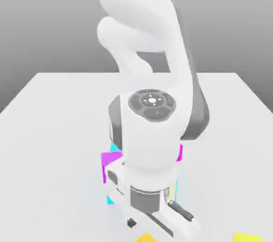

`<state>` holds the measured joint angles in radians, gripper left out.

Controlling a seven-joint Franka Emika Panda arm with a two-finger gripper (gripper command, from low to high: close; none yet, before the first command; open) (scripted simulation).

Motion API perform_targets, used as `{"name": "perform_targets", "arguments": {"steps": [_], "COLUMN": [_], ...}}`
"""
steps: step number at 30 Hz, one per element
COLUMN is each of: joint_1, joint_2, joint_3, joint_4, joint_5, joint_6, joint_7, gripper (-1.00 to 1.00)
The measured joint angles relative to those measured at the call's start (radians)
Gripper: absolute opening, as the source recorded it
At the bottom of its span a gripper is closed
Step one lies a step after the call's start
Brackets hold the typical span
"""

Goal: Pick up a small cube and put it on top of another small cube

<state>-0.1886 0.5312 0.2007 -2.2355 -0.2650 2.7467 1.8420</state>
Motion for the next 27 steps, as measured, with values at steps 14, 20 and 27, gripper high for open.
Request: {"name": "perform_targets", "arguments": {"steps": [14, 20, 27], "joint_1": [0.041, 0.216, 0.271], "joint_2": [-0.142, -0.141, -0.028], "joint_3": [0.079, 0.133, 0.096], "joint_4": [0.013, 0.122, 0.144], "joint_5": [0.068, 0.065, 0.007], "joint_6": [-0.161, -0.271, -0.184], "joint_7": [0.044, 0.259, 0.326], "gripper": [-1.00, -1.00, 1.00]}}
